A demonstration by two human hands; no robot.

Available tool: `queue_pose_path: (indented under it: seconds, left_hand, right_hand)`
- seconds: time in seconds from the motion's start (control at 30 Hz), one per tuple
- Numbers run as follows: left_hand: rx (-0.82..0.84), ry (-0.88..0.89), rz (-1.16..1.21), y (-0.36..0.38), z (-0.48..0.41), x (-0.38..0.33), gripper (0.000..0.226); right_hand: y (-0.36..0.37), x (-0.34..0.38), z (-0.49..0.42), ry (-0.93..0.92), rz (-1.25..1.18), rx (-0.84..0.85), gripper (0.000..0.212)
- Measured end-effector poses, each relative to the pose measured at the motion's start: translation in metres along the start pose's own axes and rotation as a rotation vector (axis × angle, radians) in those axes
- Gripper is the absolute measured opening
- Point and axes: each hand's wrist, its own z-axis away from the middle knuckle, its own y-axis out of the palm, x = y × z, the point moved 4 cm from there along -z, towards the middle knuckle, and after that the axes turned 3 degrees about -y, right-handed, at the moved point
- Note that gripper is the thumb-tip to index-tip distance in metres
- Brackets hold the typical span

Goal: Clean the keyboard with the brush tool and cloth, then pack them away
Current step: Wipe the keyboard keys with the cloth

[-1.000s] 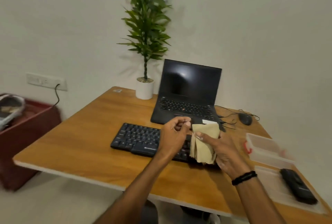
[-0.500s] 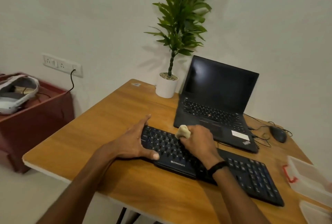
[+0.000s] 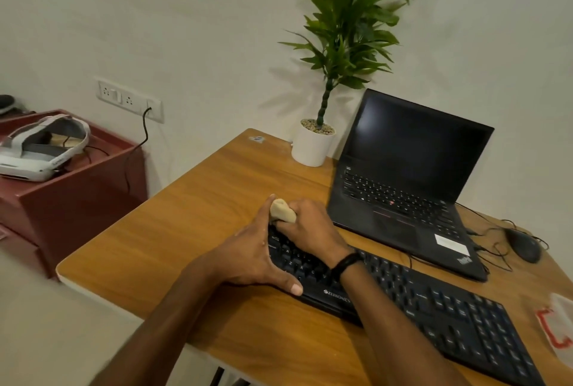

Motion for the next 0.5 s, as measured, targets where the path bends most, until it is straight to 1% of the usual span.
queue_pose_path:
  seconds: [0.1, 0.13, 0.23, 0.3, 0.37, 0.43, 0.5]
  left_hand:
    - [-0.005, -0.016, 0.014, -0.001, 0.003, 0.0, 0.165]
    - [0.0, -0.016, 0.005, -0.001, 0.004, 0.0, 0.164]
    - [0.035, -0.011, -0.023, -0.003, 0.005, 0.002, 0.164]
    - [0.06, -0.006, -0.041, -0.005, 0.006, 0.005, 0.164]
    - [0.07, -0.002, -0.072, -0.006, 0.008, 0.007, 0.164]
    - [0.053, -0.001, -0.103, -0.007, 0.009, 0.006, 0.163]
    - [0.03, -0.004, -0.119, -0.009, 0.009, 0.005, 0.163]
  right_hand:
    - [-0.006, 0.001, -0.003, -0.025, 0.011, 0.076, 0.005]
    - [-0.011, -0.001, 0.0, -0.023, 0.018, 0.064, 0.004]
    - [-0.033, -0.013, 0.013, 0.044, 0.106, -0.055, 0.005]
    - [-0.039, -0.022, 0.023, 0.124, 0.188, -0.031, 0.007]
    - [-0.034, -0.026, 0.028, 0.172, 0.235, 0.001, 0.014]
    - [-0.027, -0.022, 0.028, 0.157, 0.24, -0.034, 0.019]
    - [-0.021, -0.013, 0.024, 0.111, 0.228, -0.067, 0.019]
